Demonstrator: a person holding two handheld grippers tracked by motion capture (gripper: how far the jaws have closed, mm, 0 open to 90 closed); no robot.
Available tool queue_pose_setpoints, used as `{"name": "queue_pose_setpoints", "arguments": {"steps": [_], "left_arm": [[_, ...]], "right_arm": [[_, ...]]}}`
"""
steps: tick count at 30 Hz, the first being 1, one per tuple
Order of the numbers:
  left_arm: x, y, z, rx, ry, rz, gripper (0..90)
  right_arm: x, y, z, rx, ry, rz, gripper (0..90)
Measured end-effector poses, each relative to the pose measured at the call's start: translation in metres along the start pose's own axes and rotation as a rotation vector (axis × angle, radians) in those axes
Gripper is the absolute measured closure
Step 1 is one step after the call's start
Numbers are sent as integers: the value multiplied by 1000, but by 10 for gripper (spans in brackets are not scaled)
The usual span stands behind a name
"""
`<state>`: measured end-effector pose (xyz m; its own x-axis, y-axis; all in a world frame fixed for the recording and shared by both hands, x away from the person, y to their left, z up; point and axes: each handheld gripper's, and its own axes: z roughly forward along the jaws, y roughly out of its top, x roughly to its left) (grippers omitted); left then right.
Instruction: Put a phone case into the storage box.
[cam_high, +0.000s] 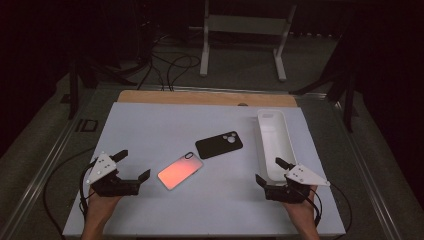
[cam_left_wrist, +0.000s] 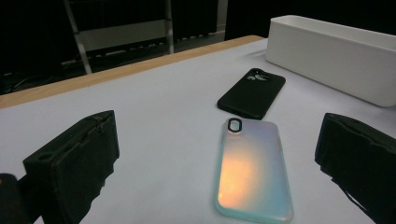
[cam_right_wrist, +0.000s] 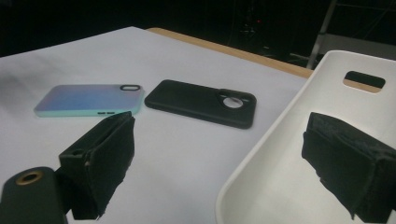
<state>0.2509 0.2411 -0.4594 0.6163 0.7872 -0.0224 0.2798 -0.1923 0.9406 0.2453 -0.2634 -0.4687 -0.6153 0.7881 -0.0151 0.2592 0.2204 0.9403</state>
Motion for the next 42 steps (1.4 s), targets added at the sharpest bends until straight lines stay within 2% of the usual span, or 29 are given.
{"name": "queue_pose_setpoints", "arguments": {"steps": [5, 22, 28, 38, 42], "left_arm": [[-1, -1, 1, 8, 6, 10, 2], [-3, 4, 3, -4, 10, -6, 3], [-9, 8, 8, 22, 14, 10, 3], [-17, 18, 24, 63, -23, 17, 2], [-19, 22, 31, 80, -26, 28, 2]], "right_arm": [[0, 0, 0, 2, -3, 2, 96], [-2, -1, 1, 7, -19, 4, 96], [-1, 0, 3, 9, -23, -3, 96], [-3, 4, 5, 12, -29, -6, 96], [-5, 3, 4, 11, -36, -1, 95]]}}
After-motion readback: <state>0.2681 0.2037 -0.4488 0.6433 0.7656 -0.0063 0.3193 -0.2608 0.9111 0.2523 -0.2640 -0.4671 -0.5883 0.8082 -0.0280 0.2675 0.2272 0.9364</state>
